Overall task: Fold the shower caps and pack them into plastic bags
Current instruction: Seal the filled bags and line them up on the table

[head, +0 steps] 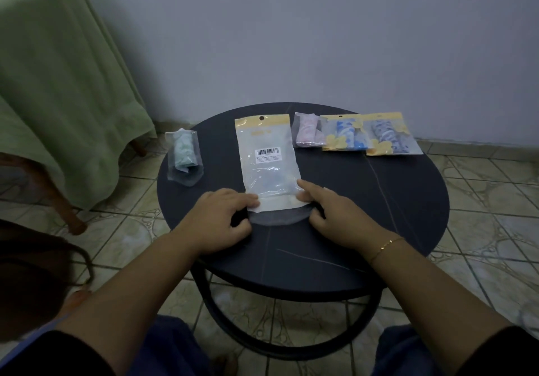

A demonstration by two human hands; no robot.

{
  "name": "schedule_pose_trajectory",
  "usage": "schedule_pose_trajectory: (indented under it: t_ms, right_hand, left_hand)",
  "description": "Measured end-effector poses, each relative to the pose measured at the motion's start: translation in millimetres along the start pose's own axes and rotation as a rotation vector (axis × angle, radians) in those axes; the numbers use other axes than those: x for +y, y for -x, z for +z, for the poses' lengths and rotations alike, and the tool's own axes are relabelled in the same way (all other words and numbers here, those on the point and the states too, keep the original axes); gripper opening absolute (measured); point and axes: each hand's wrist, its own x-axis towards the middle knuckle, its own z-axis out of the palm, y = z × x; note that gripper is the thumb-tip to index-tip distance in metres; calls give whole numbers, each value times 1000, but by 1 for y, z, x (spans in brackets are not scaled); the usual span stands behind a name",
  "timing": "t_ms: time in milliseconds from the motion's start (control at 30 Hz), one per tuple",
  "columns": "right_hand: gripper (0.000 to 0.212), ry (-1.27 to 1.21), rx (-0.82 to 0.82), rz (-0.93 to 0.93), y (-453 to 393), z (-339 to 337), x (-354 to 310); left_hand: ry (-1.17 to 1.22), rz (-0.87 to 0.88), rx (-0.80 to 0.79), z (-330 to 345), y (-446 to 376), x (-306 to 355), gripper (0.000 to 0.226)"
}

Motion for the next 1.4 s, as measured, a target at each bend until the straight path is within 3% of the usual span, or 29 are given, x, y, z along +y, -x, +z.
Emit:
schedule_pose_trajectory:
  t_ms: [233,433,633,767,933,1033,1167,1400]
  right_hand:
    - [35,-107,131,21,-7,6,5]
    - [6,-283,237,98,-14,2,5]
    - [7,-400,333,205,-18,5,3]
    - [7,-405,383,236,-20,6,0]
    - [6,-422,394,259,-21,9,-5]
    - [7,-449,399,274,-22,11,-9]
    - [6,-458,422,301,-23,13,-13]
    - [7,-426,456,399,-25,17,-15]
  left_hand:
    - [25,-48,-15,2,0,-1,69]
    - [194,-137,82,1,-7,-2,27]
    - [513,-369,197,-7,-8,3,29]
    - [645,-395,149,-10,-7,4,33]
    - [503,-343,191,-4,-6,8,32]
    - [398,-386,187,-2,-12,9,26]
    - [213,-493,156,1,-20,10,46]
    - [46,-571,140,8,-29,14,45]
